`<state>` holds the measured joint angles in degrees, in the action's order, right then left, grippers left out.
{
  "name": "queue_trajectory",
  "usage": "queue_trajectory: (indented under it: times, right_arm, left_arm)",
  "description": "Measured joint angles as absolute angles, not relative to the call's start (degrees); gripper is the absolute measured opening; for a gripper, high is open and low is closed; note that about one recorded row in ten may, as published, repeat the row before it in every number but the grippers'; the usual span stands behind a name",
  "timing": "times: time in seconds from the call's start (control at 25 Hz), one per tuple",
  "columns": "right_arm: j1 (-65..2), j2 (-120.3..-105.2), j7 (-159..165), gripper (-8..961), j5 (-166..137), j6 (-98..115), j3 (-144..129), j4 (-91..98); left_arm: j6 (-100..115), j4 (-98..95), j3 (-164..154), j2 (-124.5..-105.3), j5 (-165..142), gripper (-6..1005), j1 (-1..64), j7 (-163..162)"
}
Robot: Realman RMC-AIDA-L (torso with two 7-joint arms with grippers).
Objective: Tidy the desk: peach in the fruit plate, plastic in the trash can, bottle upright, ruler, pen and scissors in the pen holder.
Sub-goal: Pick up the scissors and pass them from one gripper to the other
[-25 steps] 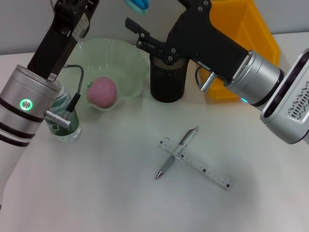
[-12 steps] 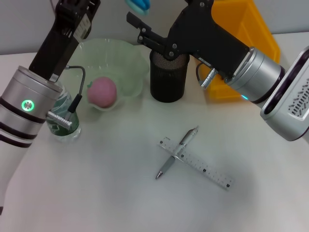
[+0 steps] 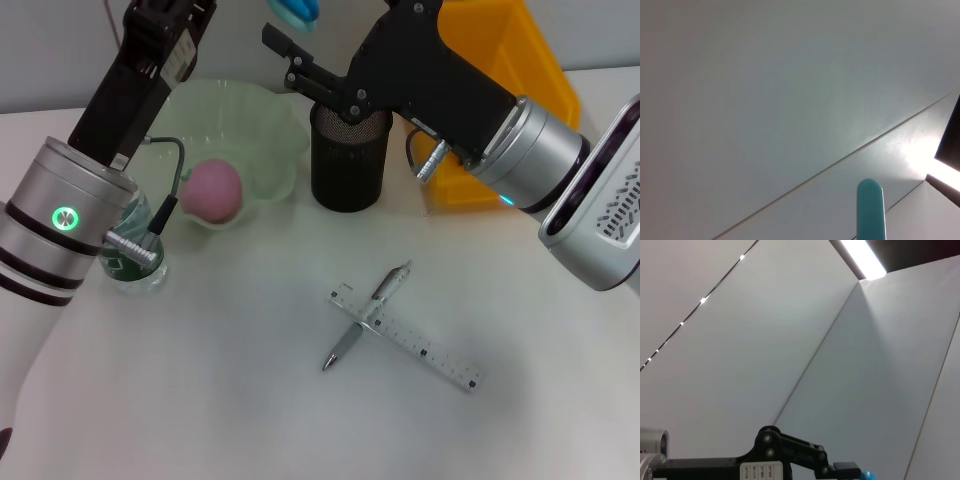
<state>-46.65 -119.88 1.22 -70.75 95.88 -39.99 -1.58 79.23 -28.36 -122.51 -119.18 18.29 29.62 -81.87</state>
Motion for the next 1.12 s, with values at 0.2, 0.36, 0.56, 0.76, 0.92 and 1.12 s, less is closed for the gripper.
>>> queue_trajectory:
  times: [0.2,0.36,0.56,0.76,0.92,1.12]
  right_arm:
    - [-46.67,-119.88,1.22,685,-70.75,95.88,-39.98,-1.58]
    - [-46.67,-119.88,1.22,596,-70.75,95.88,-39.98,-1.66]
    - [-46.67,-119.88,1.22,437,-70.75,95.88,-39.99,-1.74]
    - [-46.67,-119.88,1.22,373,-70.75,95.88,-39.99,-1.85]
    - [-46.67,-119.88,1.22,322,-70.75,95.89,-39.99,-1.85]
    - [-46.67,-119.88,1.22,317,-70.75,95.9,-39.99,-1.85]
  left_arm:
    - [78.95,-28.69,-122.66,-119.18,18.3,233,29.61,-81.84]
    - [78.95,-28.8,-123.09,-119.18,18.29,233,29.61,-81.83]
    - [78.95,-28.83,-123.46,-119.18,18.36,233,29.53,-81.98]
    - [78.95,-28.88,-123.54,-119.18,18.41,234,29.47,-82.26]
    - [78.97,-29.02,-123.54,-119.18,18.45,234,29.45,-82.26]
    - [79.0,-29.03,-123.51,-119.18,18.46,234,29.44,-82.26]
